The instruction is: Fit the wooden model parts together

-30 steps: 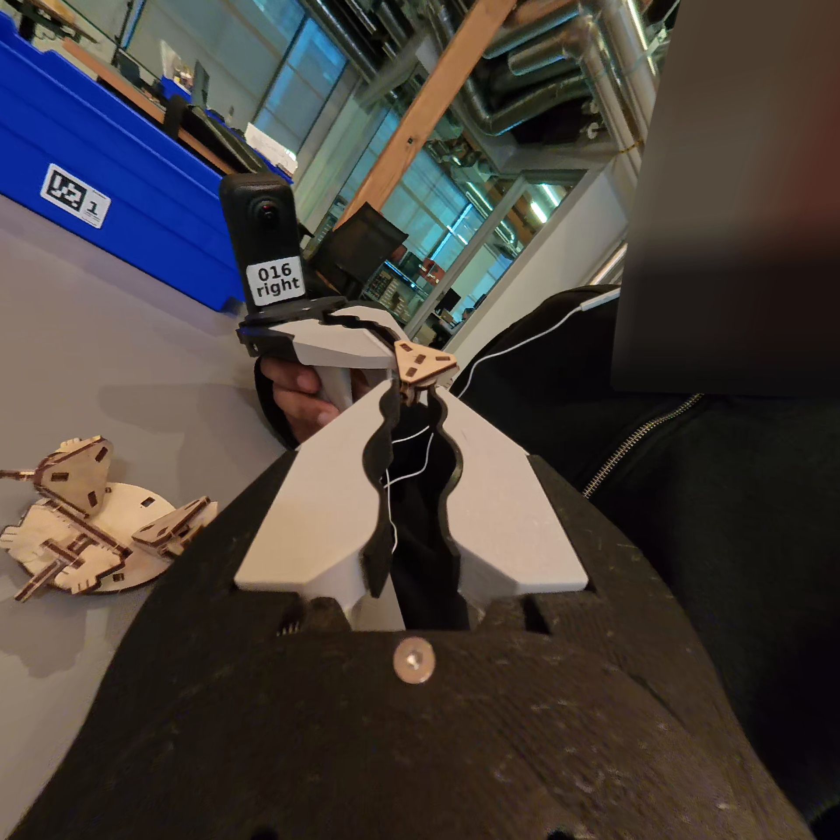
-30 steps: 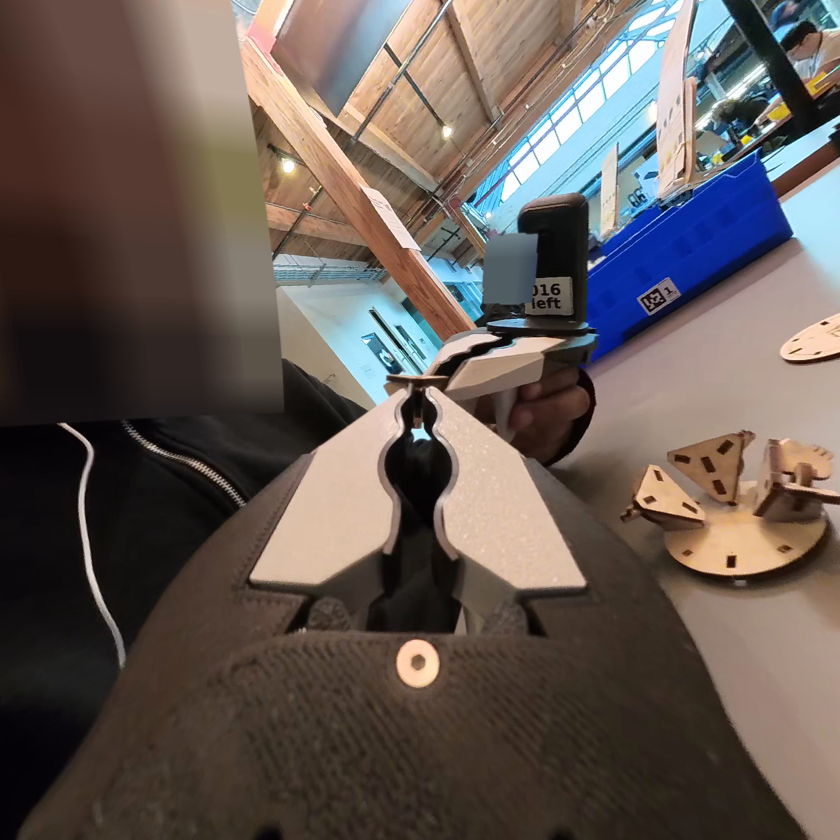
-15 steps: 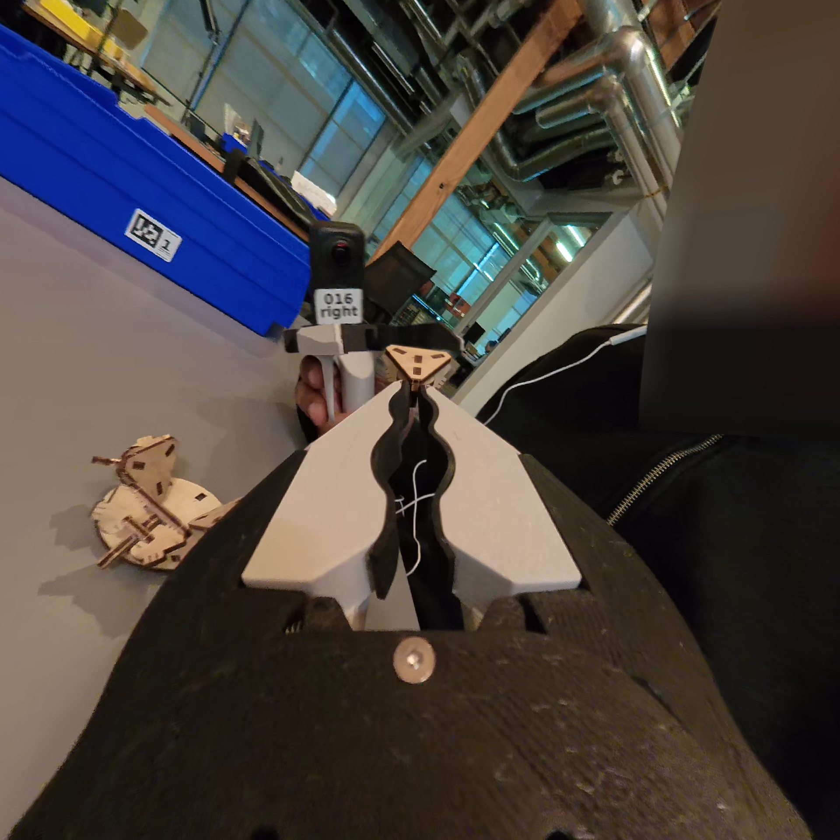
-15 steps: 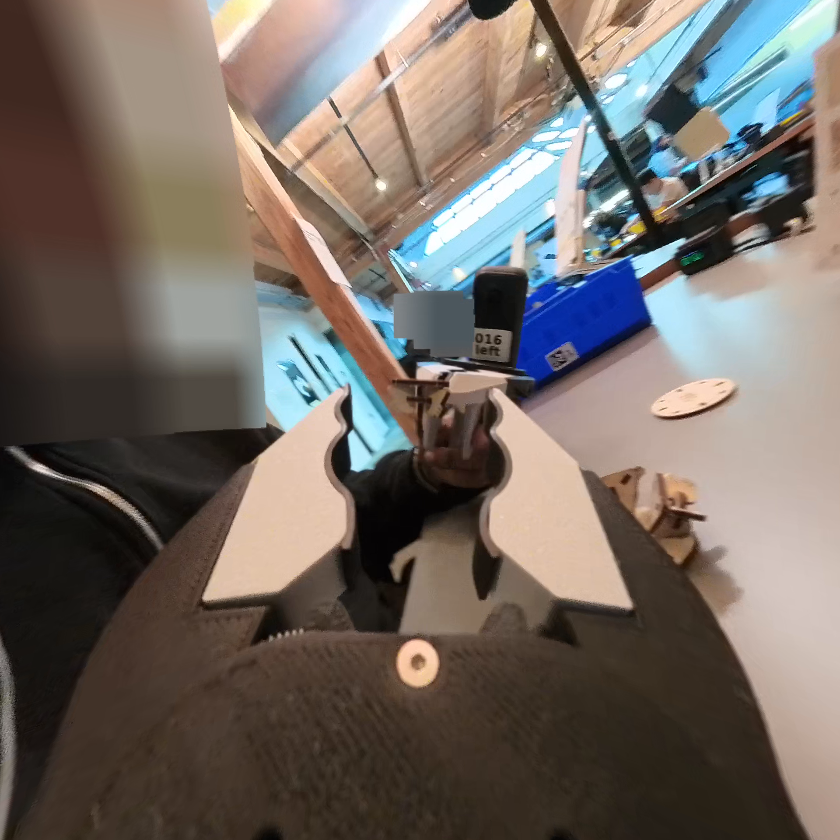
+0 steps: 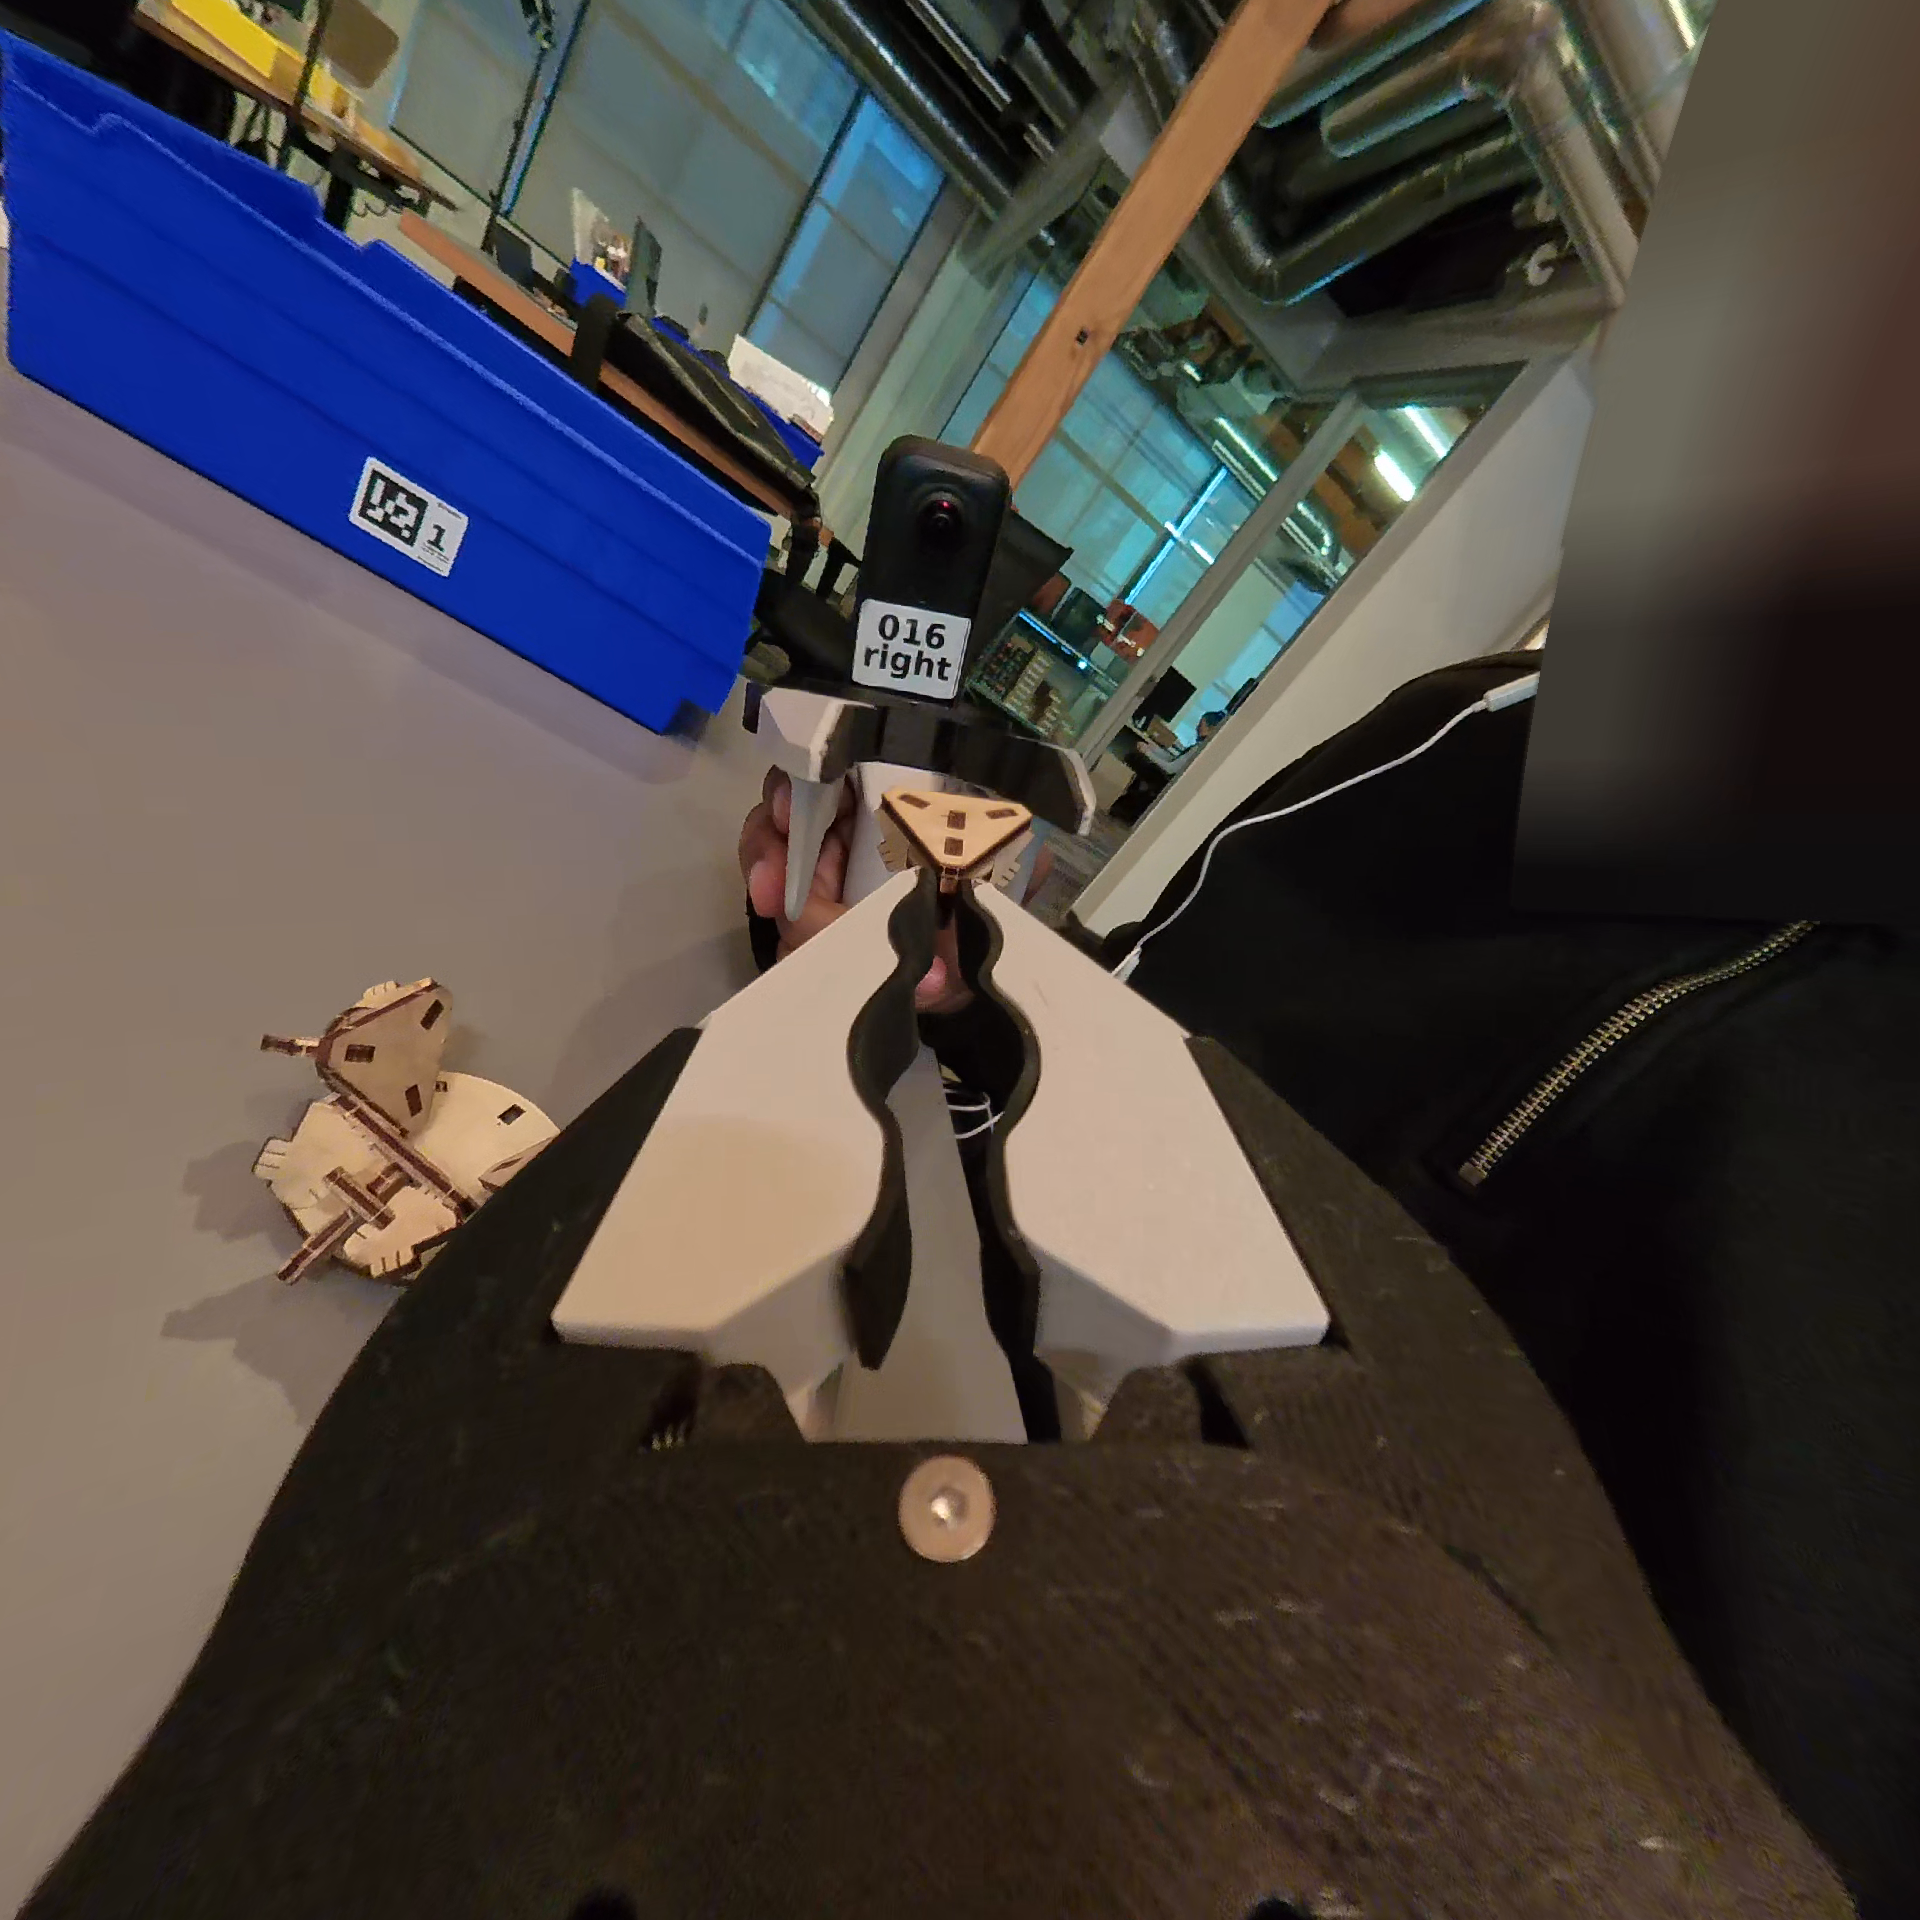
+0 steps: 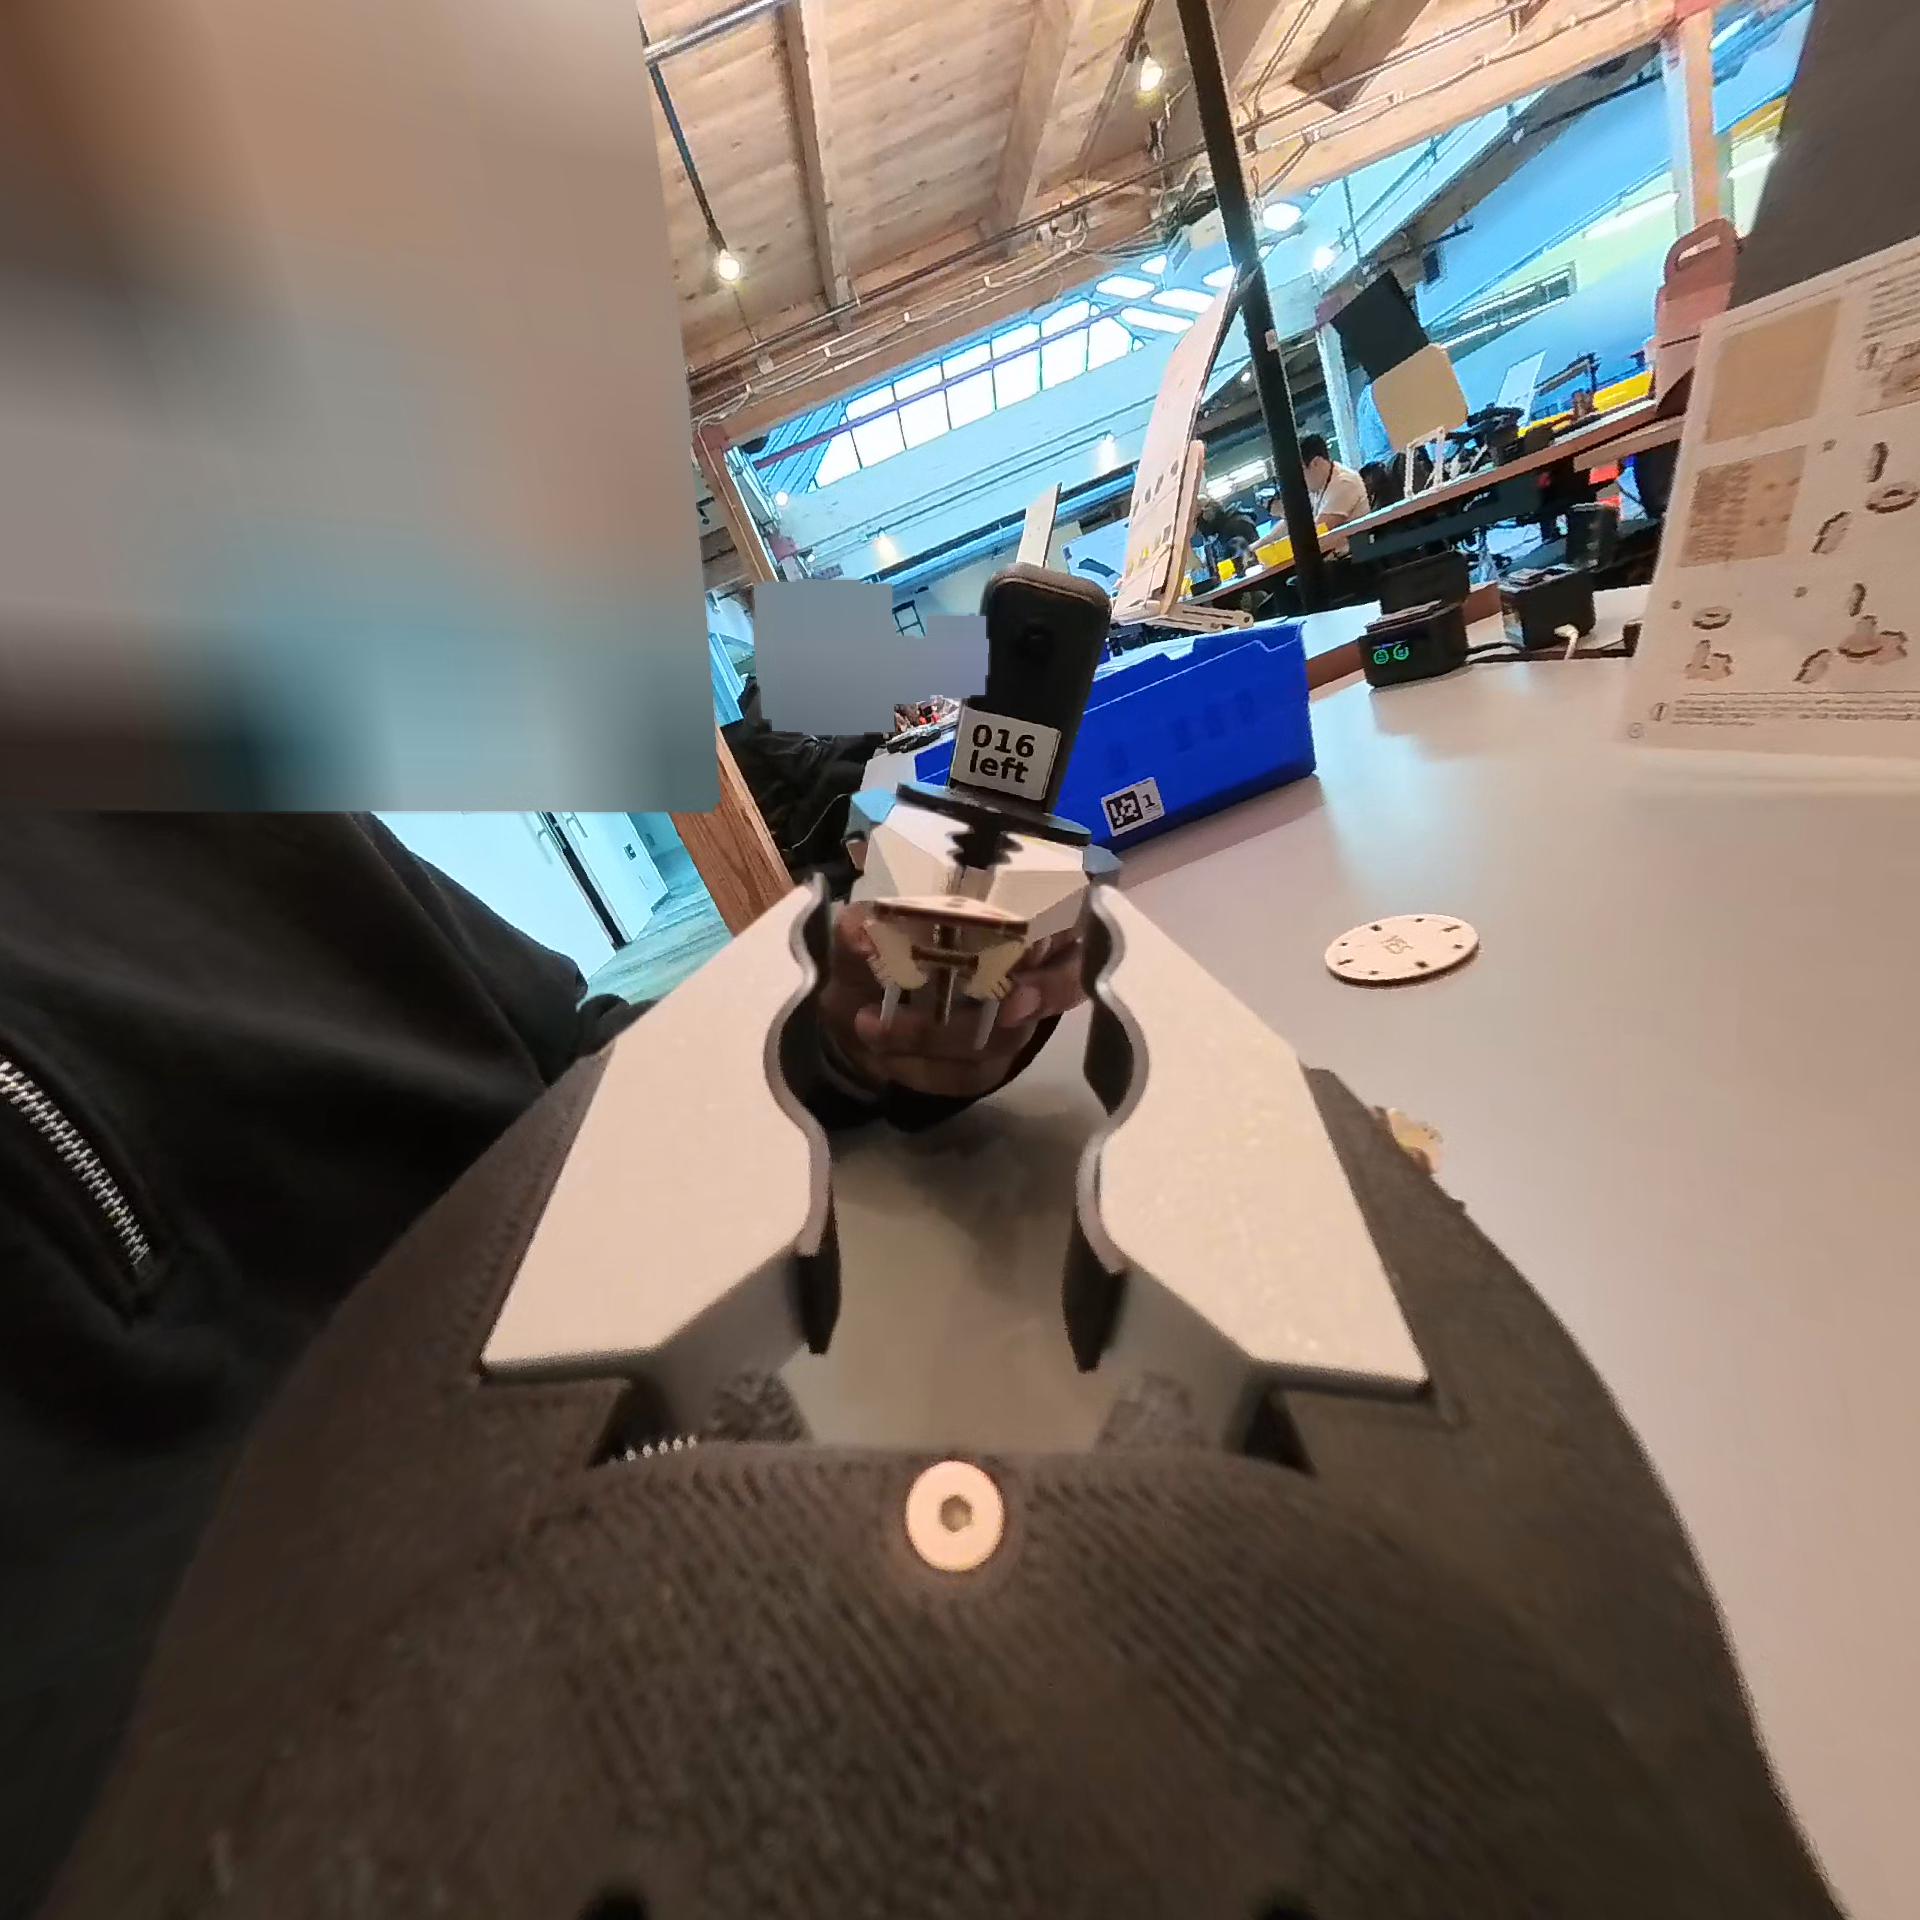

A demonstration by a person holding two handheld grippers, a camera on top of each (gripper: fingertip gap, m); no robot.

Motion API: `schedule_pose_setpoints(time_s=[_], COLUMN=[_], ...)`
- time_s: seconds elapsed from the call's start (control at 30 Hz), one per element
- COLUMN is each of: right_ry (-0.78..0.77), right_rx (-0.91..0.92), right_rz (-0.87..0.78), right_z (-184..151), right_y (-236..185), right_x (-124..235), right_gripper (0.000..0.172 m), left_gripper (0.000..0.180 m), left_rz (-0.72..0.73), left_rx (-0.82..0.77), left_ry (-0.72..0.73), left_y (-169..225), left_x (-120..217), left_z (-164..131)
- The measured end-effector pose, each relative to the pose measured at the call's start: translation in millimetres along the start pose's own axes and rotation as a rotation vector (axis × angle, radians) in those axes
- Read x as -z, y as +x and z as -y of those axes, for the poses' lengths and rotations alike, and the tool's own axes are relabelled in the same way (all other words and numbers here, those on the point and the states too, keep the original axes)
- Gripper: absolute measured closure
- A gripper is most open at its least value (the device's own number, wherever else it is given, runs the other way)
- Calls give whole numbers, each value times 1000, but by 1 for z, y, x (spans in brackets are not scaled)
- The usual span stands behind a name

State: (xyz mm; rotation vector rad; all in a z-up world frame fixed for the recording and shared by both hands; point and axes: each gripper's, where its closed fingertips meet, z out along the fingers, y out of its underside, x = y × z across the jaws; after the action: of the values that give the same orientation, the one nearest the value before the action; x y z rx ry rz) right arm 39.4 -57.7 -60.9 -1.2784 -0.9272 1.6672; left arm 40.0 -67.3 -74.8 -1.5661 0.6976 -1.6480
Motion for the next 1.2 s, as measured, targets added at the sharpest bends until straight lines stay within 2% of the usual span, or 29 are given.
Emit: schedule_pose_setpoints(time_s=[0.57, 0.8, 0.9, 0.97, 1.07, 1.13, 1.2], right_ry=[-41, -52, -54, -41, -16, -10, -68], right_rx=[-7, 13, 46, 66, 48, -5, -105], right_rz=[17, 10, -19, -57, -129, -190, -234], right_z=[-6, -7, -6, -2, 5, 7, -1], right_y=[-2, -3, 0, 6, 21, 37, 52], right_x=[-3, -3, -1, 3, 13, 19, 22], right_gripper=[140, 140, 140, 140, 140, 140, 140], left_gripper=[180, 180, 167, 157, 153, 152, 152], left_rz=[24, 21, 16, 42, 99, 153, 239], left_rx=[-53, -50, -30, -31, -48, -54, -65], left_ry=[-9, -14, -25, -20, 39, 99, 156], left_y=[1, 1, -1, -5, -13, -20, -31], left_x=[-2, -2, -4, -4, 3, 12, 24], left_z=[-1, -2, -5, -4, 7, 17, 27])
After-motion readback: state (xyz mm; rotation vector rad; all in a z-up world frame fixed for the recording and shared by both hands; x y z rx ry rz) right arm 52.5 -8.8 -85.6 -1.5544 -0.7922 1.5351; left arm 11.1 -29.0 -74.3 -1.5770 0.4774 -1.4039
